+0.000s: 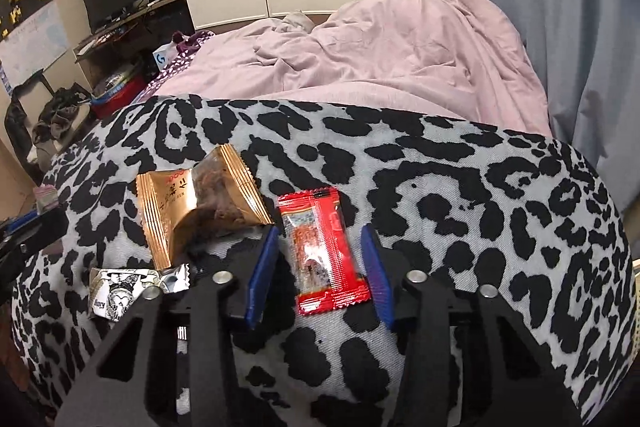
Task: Organize snacks
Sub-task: 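Grasp the red snack bar packet with the right tool, then carry the red snack bar into the basket and open the right tool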
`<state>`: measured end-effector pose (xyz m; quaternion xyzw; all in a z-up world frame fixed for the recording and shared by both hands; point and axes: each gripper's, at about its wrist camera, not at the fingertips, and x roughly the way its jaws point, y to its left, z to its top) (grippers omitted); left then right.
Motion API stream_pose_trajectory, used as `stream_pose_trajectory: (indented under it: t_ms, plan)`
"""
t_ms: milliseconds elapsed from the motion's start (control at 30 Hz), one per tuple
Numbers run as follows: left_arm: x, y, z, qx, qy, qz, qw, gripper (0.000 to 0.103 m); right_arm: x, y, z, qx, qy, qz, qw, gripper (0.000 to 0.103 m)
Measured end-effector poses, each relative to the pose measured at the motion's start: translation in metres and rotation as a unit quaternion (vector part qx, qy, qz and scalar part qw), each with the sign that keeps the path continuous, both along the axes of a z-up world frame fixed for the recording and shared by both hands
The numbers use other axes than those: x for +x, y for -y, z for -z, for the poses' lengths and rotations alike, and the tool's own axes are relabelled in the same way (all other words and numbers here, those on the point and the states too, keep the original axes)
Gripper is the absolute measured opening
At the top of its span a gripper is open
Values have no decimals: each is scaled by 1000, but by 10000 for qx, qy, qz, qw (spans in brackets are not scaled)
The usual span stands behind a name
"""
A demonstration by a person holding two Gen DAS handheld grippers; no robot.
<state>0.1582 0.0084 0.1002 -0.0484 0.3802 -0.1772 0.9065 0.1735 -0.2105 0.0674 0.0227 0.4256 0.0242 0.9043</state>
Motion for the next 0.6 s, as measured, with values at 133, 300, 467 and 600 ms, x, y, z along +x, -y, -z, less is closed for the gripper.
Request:
stream_pose_trajectory:
  t_ms: [133, 300, 467, 600]
  plan:
    - [0, 0, -2, -9, 4, -1, 10000, 20, -2, -1, 0, -90, 9, -14, 10000, 30]
    - [-4, 7, -8, 20, 54, 67, 10000, 20, -18, 11, -10, 153, 193, 56, 9997, 28]
    - [-8, 22, -17, 38, 134, 177, 9997, 20, -33, 29, -21, 318, 344, 170, 9988, 28]
    - [-12, 35, -23, 43, 174, 296, 9994, 20, -54, 45, -27, 449, 479, 335, 9973, 28]
